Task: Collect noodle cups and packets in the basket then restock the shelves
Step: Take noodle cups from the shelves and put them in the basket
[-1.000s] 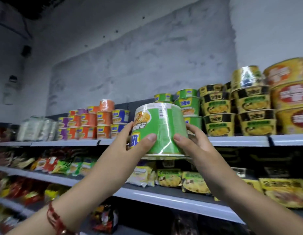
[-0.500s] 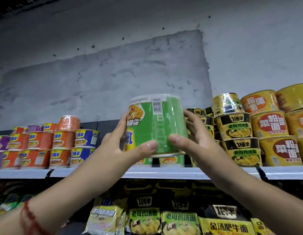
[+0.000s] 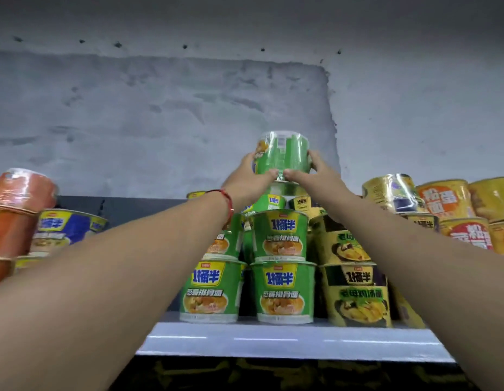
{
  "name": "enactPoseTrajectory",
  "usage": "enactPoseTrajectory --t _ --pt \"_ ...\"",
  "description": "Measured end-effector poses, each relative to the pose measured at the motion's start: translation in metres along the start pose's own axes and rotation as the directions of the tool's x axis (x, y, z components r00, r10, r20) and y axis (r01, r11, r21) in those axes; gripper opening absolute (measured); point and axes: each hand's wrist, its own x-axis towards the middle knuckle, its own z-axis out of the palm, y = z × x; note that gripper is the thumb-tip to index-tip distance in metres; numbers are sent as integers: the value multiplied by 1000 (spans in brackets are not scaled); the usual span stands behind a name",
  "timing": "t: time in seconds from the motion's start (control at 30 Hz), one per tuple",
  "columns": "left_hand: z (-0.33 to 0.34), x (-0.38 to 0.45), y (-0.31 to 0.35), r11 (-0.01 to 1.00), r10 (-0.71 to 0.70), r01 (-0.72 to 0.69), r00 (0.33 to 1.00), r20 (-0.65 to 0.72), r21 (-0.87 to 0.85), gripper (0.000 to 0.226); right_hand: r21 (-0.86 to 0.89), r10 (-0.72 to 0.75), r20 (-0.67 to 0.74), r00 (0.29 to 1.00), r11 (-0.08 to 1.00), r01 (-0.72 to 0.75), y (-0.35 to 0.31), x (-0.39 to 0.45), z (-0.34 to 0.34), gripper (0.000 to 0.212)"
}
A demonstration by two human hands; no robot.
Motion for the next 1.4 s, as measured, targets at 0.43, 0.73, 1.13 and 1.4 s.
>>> enactPoseTrajectory --t 0.43,0.73,1.13,1.4 --pt "48 37 -57 804 -55 -10 994 91 595 86 -466 207 -15 978 864 -190 50 15 38 39" --pt "30 -67 -21 861 238 -188 970 -49 473 64 -457 58 -2 998 888 -52 13 -72 16 56" --pt "61 -444 -57 942 -248 130 891 381 309 62 -171 333 455 826 943 -286 64 -412 20 34" --pt "124 -752 -138 514 -823 746 290 488 423 48 -401 709 676 199 582 -707 131 -716 73 32"
